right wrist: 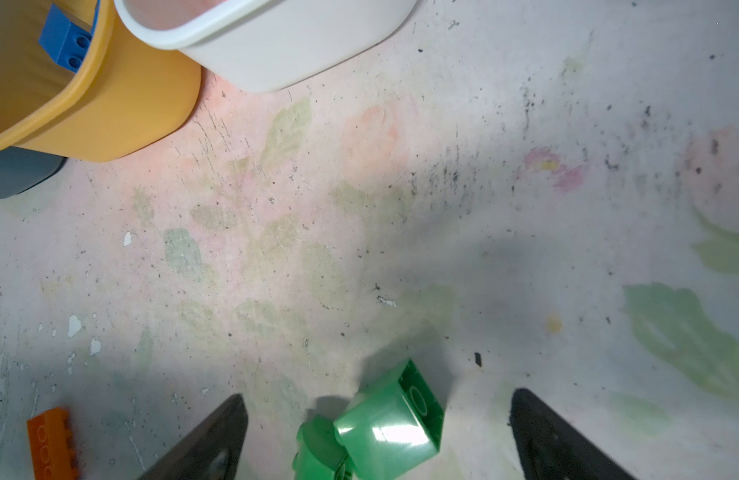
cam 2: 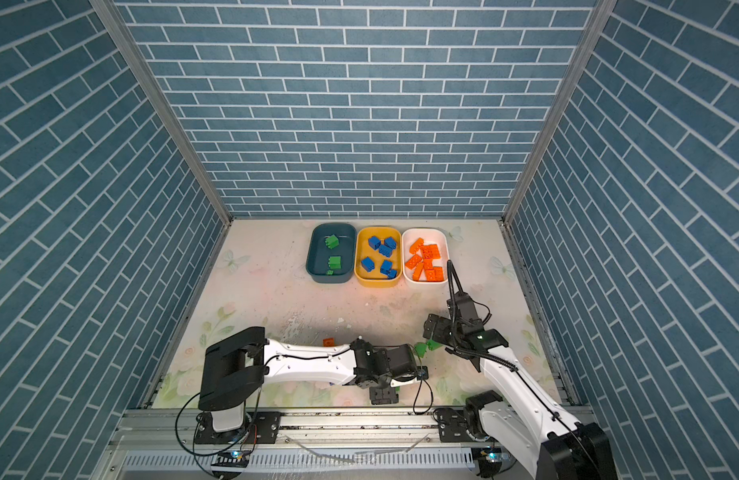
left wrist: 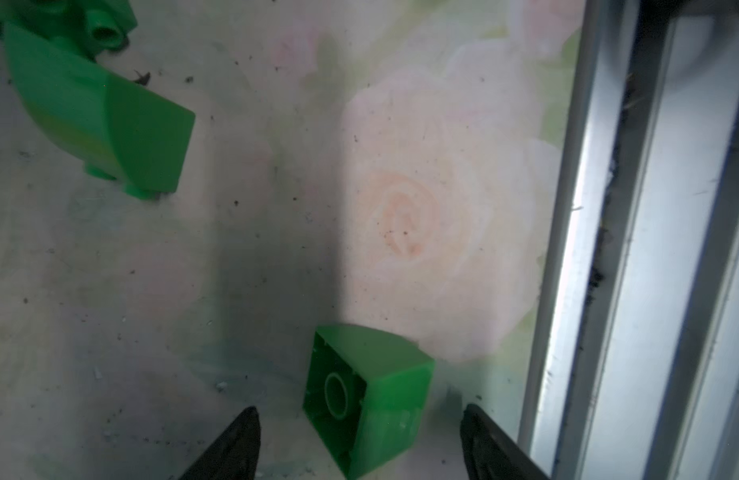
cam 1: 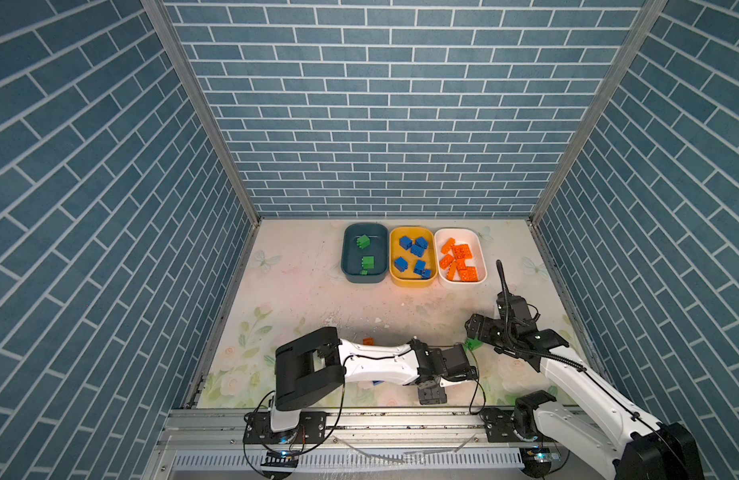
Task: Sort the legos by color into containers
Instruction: 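Grasp a green brick with the left gripper, then lift the green brick toward the teal bin while the right gripper lowers onto green bricks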
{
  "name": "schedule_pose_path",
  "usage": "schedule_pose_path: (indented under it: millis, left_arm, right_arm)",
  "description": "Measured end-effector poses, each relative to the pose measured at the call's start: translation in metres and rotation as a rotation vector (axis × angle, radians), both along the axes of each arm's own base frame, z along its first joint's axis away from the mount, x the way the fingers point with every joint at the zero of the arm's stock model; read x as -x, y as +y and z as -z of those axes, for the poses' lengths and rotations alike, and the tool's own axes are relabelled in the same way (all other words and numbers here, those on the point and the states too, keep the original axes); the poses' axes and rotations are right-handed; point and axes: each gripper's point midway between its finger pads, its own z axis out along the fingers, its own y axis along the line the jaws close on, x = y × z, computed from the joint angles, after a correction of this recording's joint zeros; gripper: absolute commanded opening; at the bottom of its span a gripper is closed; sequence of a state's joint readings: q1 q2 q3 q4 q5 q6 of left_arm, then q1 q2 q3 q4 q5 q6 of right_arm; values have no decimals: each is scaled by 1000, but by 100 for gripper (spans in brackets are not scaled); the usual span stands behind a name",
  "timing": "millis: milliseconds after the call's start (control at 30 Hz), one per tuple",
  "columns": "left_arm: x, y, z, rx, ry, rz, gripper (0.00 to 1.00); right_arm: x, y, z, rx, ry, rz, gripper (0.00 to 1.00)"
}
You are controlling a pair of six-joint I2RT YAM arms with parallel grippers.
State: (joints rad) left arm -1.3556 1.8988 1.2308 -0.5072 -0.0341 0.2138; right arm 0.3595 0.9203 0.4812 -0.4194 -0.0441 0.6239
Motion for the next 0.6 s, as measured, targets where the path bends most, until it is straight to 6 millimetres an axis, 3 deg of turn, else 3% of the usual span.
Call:
schedule_pose_path:
  millis: [267,600]
  left_arm:
    - [-5,-11,2,-6,-25,29,54]
    - [-13,-9,3,-12,-40,10,44]
  right_arm:
    - [1,-2,1,9,4,5,99]
    - [3,1,2,0,18,-9,99]
